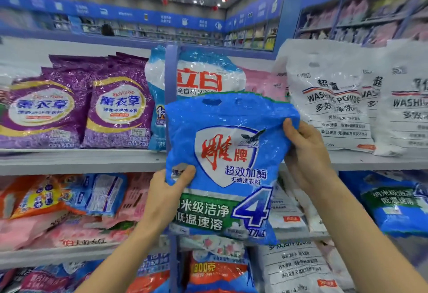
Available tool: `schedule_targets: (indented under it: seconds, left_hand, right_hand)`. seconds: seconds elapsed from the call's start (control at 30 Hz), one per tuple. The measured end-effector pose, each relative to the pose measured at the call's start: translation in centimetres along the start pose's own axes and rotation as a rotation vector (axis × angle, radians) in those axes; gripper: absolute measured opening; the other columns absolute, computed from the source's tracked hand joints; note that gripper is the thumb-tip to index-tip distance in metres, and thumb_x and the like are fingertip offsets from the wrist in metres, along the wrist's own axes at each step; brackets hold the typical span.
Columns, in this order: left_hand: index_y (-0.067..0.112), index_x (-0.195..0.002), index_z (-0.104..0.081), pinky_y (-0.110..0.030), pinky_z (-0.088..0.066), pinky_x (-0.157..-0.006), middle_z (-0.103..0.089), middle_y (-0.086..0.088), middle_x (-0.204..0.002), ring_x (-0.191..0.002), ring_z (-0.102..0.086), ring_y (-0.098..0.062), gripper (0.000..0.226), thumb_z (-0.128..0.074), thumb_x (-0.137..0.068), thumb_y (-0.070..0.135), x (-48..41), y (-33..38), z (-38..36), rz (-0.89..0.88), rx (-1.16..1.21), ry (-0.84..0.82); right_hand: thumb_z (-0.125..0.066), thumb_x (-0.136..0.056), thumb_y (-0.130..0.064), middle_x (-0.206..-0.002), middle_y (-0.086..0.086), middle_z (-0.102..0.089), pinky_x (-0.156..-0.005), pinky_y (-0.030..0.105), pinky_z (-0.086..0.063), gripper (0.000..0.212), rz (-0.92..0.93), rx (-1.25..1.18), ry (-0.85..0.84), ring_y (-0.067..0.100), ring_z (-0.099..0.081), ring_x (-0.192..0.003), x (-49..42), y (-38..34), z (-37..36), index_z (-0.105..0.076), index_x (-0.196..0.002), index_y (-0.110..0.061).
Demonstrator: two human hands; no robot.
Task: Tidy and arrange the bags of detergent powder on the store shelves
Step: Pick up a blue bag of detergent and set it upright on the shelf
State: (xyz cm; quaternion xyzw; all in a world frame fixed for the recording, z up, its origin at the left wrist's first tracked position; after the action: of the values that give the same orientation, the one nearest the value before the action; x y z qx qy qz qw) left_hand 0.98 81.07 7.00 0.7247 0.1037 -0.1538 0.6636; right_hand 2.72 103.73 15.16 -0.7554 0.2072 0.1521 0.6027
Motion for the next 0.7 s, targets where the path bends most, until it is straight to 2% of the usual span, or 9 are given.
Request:
schedule_targets:
  seconds: [0.13, 0.2, 0.27, 0.3, 0.37, 0.43, 0.53, 0.6, 0.7]
  left_hand:
    - [-0.001, -0.074, -0.064, -0.036, -0.041, -0.069, -0.065, -0.010, -0.072, -0.071, -0.059, -0.022, 0.064, -0.064, -0.063, 0.062, -0.4, 2.3, 0.7, -0.014, 0.038, 0.100]
    - [0.011, -0.078, -0.071, -0.040, -0.047, -0.074, -0.071, -0.007, -0.079, -0.079, -0.066, -0.027, 0.045, -0.069, -0.067, 0.055, -0.6, 2.8, 1.0, 0.011, 0.090, 0.152]
    - [0.021, -0.075, -0.072, -0.045, -0.050, -0.077, -0.072, -0.006, -0.081, -0.084, -0.067, -0.031, 0.032, -0.072, -0.068, 0.052, -0.8, 3.1, 1.4, 0.038, 0.142, 0.232]
    - [0.026, -0.074, -0.072, -0.049, -0.051, -0.080, -0.072, -0.006, -0.083, -0.087, -0.067, -0.033, 0.029, -0.071, -0.068, 0.054, -1.1, 3.3, 1.7, 0.041, 0.161, 0.274]
    - [0.031, -0.074, -0.073, -0.057, -0.049, -0.086, -0.072, -0.007, -0.089, -0.090, -0.067, -0.033, 0.031, -0.069, -0.062, 0.060, -1.6, 3.9, 2.0, 0.033, 0.184, 0.332]
    - [0.028, -0.070, -0.072, -0.060, -0.047, -0.085, -0.071, -0.002, -0.081, -0.083, -0.066, -0.027, 0.027, -0.068, -0.065, 0.055, -2.1, 4.5, 2.1, -0.001, 0.211, 0.351]
    - [0.031, -0.064, -0.071, -0.061, -0.046, -0.086, -0.066, 0.002, -0.074, -0.080, -0.061, -0.025, 0.023, -0.069, -0.063, 0.054, -2.3, 5.1, 2.0, -0.037, 0.243, 0.356]
    - [0.031, -0.061, -0.069, -0.065, -0.044, -0.085, -0.064, 0.000, -0.074, -0.081, -0.059, -0.028, 0.024, -0.069, -0.060, 0.056, -2.1, 5.0, 2.0, -0.040, 0.268, 0.362]
    - [0.032, -0.059, -0.068, -0.068, -0.044, -0.081, -0.063, -0.004, -0.074, -0.080, -0.060, -0.030, 0.024, -0.070, -0.063, 0.055, -1.7, 4.8, 1.8, -0.036, 0.278, 0.360]
  right_hand:
    - [-0.074, -0.053, -0.050, -0.090, -0.003, -0.073, -0.065, 0.023, -0.055, 0.042, -0.049, -0.111, 0.015, 0.008, -0.069, -0.082, -1.1, 0.3, -0.9, -0.075, -0.085, -0.022]
    - [-0.074, -0.047, -0.072, -0.100, -0.006, -0.072, -0.065, 0.024, -0.054, 0.071, -0.135, 0.005, -0.055, 0.006, -0.067, -0.086, -0.7, 1.2, -1.3, -0.068, -0.100, -0.026]
    - [-0.062, -0.041, -0.088, -0.106, -0.008, -0.071, -0.065, 0.021, -0.053, 0.091, -0.223, 0.160, -0.153, 0.006, -0.066, -0.092, 0.9, 2.5, -1.9, -0.063, -0.109, -0.027]
    - [-0.057, -0.046, -0.089, -0.104, -0.010, -0.071, -0.067, 0.017, -0.052, 0.088, -0.245, 0.206, -0.169, 0.004, -0.066, -0.092, 1.9, 3.1, -2.5, -0.061, -0.108, -0.027]
    - [-0.046, -0.072, -0.079, -0.093, -0.019, -0.071, -0.068, 0.008, -0.047, 0.058, -0.166, 0.308, -0.173, -0.008, -0.064, -0.084, 3.5, 4.1, -3.6, -0.058, -0.101, -0.030]
    - [-0.038, -0.081, -0.074, -0.088, -0.021, -0.071, -0.069, 0.017, -0.051, 0.047, 0.004, 0.484, -0.136, -0.003, -0.066, -0.079, 3.6, 5.0, -4.4, -0.056, -0.096, -0.034]
    - [-0.022, -0.076, -0.085, -0.076, 0.004, -0.071, -0.060, 0.047, -0.053, 0.065, 0.176, 0.693, -0.044, 0.024, -0.067, -0.067, 2.4, 6.4, -4.3, -0.057, -0.095, -0.034]
    - [-0.020, -0.077, -0.085, -0.070, 0.009, -0.069, -0.054, 0.051, -0.050, 0.068, 0.218, 0.704, -0.017, 0.029, -0.066, -0.061, 2.0, 6.9, -4.2, -0.057, -0.093, -0.030]
    - [-0.028, -0.076, -0.083, -0.078, 0.007, -0.072, -0.062, 0.049, -0.054, 0.079, 0.126, 0.482, 0.003, 0.026, -0.069, -0.070, 2.1, 7.2, -4.6, -0.063, -0.093, -0.014]
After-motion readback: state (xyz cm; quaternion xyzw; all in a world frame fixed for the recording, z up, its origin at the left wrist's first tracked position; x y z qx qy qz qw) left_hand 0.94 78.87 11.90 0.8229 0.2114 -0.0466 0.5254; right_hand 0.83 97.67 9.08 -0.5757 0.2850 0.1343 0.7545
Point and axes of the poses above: each hand's wrist, its own x-axis away from the middle knuckle, its own z-axis out of the back of the hand, y = z × x, the point moved 1 cm from there along -x, towards the middle knuckle
